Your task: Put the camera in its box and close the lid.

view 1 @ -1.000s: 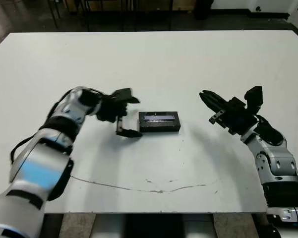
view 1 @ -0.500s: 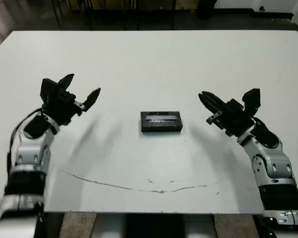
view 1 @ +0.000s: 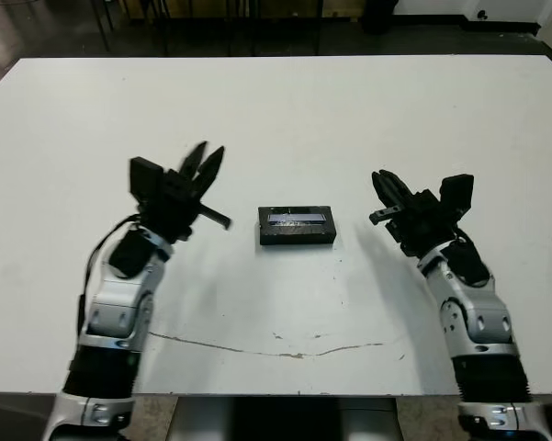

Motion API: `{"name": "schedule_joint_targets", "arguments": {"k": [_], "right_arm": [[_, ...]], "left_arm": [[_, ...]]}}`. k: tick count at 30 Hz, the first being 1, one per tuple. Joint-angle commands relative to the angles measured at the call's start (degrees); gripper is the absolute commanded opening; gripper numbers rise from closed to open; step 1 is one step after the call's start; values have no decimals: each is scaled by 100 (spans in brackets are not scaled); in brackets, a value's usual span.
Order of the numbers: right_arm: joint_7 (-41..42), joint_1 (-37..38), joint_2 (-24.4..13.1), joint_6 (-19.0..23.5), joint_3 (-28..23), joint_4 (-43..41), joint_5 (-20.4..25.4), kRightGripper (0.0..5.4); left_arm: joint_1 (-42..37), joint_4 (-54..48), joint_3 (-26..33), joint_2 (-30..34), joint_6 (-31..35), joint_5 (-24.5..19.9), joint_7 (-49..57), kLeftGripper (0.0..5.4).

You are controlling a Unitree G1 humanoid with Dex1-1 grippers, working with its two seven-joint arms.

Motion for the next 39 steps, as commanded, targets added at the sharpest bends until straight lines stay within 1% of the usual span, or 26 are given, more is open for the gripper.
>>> {"name": "schedule_joint_targets", "arguments": {"k": [1, 5, 8, 10, 16, 20, 24, 27, 29, 34, 39], "right_arm": [[-131, 120, 2, 154, 44, -64, -123, 0], [-149, 117, -3, 159, 52, -82, -155, 0], [-159, 93, 3, 176, 17, -68, -125, 0], [-196, 82, 14, 225, -13, -87, -99, 0], [-175, 60, -21, 250, -37, -102, -80, 0], [-162, 65, -22, 280, -44, -125, -73, 0], [-155, 74, -29, 292, -52, -130, -69, 0], [-158, 80, -20, 284, -61, -128, -62, 0], [-131, 82, -22, 268, -67, -106, -48, 0], [-104, 109, -23, 279, -75, -123, -33, 0], [-53, 110, -21, 258, -83, -92, 1, 0]], "left_arm": [[-133, 180, -179, -46, 244, 239, 174, 2], [-360, 359, -338, -136, 661, 350, 315, 2], [-531, 398, -442, -248, 1364, 510, 606, 2], [-612, 449, -528, -319, 1672, 615, 752, 2], [-744, 553, -853, -609, 2220, 911, 1056, 2], [-655, 503, -1077, -812, 2538, 875, 955, 2], [-486, 453, -1444, -846, 2880, 969, 820, 2], [-412, 514, -1808, -717, 2850, 1187, 690, 2], [-306, 551, -1909, -680, 2766, 1240, 636, 2], [-78, 608, -2023, -667, 2750, 1322, 645, 2], [0, 804, -1987, -649, 2707, 1369, 636, 2]]}}
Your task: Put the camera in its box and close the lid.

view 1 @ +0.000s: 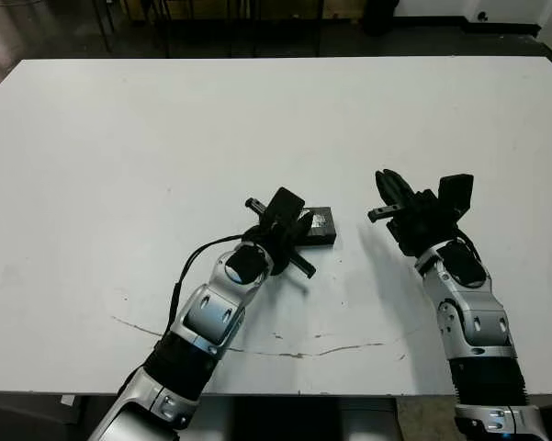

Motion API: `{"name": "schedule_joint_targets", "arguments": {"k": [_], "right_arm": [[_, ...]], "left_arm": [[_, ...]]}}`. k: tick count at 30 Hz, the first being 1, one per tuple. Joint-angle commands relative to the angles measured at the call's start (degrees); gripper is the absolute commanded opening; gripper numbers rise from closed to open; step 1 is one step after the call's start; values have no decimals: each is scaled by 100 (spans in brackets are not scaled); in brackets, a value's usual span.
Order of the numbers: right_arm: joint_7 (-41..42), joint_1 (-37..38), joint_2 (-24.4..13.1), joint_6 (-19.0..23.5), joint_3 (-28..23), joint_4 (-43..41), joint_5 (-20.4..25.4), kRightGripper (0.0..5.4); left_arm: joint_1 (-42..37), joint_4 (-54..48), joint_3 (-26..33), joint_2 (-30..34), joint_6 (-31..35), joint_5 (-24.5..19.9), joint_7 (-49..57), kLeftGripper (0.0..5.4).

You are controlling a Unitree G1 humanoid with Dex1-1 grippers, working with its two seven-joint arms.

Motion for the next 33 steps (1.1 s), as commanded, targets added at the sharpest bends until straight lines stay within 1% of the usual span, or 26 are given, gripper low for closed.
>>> {"name": "schedule_joint_targets", "arguments": {"k": [1, 5, 9, 10, 12, 15, 16, 19, 21, 24, 27, 30, 33], "right_arm": [[34, 91, -36, 90, -28, 50, 27, 0], [12, 106, -27, 138, -24, 5, 21, 0], [-23, 138, -11, 213, -26, -88, 33, 0], [-27, 145, -10, 227, -27, -112, 34, 0], [-53, 156, 1, 234, -27, -162, 21, 0], [-88, 161, -10, 125, -1, -184, -76, 0], [-102, 157, -8, 105, 2, -189, -92, 0], [-134, 106, 22, -5, 2, -123, -136, 0], [-181, 73, 32, -59, 19, -79, -188, 0], [-322, 18, 40, -139, 70, -4, -367, 0], [-454, -52, 131, -208, 55, 116, -416, 0], [-562, -131, 204, -361, 37, 304, -456, 0], [-605, -186, 223, -440, 35, 414, -473, 0]], "left_arm": [[298, 511, -26, 170, 247, 79, -68, 2], [186, 721, 135, 237, 201, 72, -66, 2], [242, 334, 465, 293, 132, -123, -130, 2], [329, 158, 593, 317, -111, -224, -166, 2], [506, -107, 876, 390, -869, -420, -241, 2], [599, -214, 1394, 499, -1943, -663, -209, 2], [598, -225, 1548, 554, -2232, -676, -142, 2], [514, -197, 2122, 789, -2876, -781, 26, 2], [466, -90, 2417, 945, -3161, -802, 119, 2], [432, 256, 2888, 1180, -3462, -998, 154, 2], [522, 603, 3251, 1221, -3659, -1200, 280, 2], [690, 806, 3456, 1106, -3719, -1484, 288, 2], [832, 803, 3524, 991, -3573, -1701, 309, 2]]}}
